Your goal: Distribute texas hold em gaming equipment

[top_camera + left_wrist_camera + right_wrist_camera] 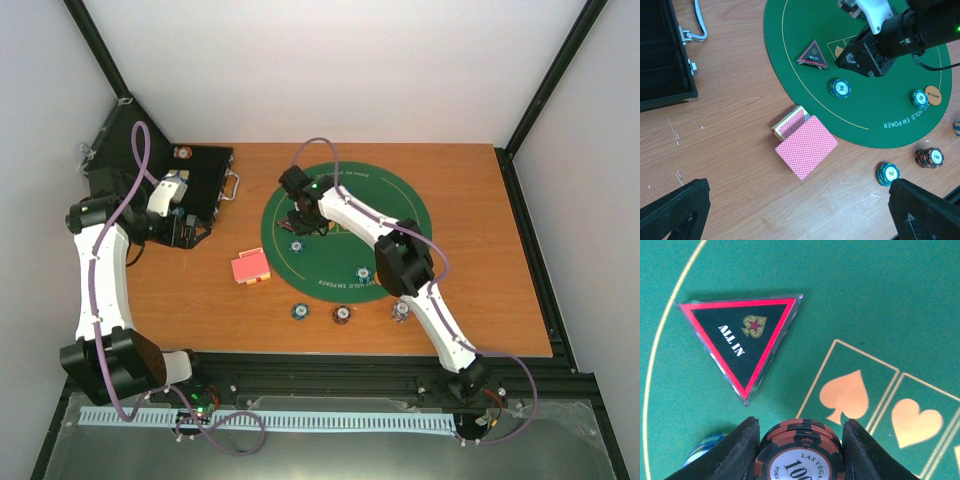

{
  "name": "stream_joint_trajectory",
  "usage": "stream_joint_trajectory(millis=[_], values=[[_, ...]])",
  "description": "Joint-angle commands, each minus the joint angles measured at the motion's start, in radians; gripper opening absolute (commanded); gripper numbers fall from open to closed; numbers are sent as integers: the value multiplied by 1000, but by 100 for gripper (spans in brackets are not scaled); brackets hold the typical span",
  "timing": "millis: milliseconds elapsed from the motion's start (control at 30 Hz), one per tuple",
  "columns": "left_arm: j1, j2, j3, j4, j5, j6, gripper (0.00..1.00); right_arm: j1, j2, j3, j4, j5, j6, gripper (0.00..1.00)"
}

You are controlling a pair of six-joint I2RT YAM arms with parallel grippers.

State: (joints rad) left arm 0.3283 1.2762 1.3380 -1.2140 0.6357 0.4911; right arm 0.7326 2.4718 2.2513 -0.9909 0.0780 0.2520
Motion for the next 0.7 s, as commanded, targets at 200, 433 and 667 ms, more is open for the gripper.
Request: stream_joint_trajectory(millis=[200,433,667], values=[[2,0,19,-2,39,24,100,-11,85,52,14,-28,15,26],[2,-8,6,5,49,25,100,-14,115,82,3,-39,11,26],[1,-2,4,10,26,37,100,-21,90,96,-19,-24,3,52]])
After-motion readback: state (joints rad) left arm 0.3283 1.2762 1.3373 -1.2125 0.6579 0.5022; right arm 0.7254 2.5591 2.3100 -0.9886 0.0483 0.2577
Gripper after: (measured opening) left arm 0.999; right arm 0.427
